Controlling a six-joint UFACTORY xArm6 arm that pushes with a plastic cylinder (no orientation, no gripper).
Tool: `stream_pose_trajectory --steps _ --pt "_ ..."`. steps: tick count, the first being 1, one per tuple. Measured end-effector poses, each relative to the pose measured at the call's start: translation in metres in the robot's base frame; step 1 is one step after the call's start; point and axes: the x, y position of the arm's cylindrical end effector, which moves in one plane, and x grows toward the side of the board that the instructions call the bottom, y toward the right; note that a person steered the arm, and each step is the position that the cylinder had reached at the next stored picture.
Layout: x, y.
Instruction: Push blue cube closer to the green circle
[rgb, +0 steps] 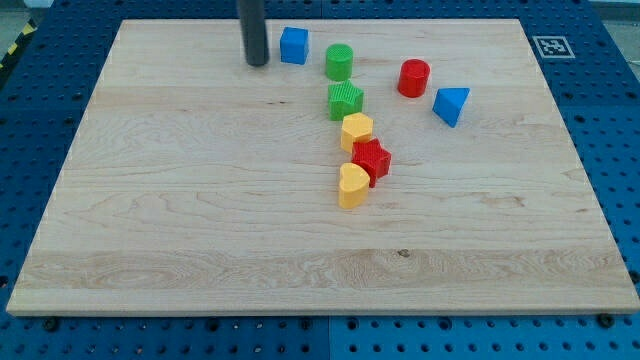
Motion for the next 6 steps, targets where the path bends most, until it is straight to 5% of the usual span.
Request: stream_pose_trajectory --steps 1,6 --pt "-0.015 -0.028" --pt "-0.033 0.074"
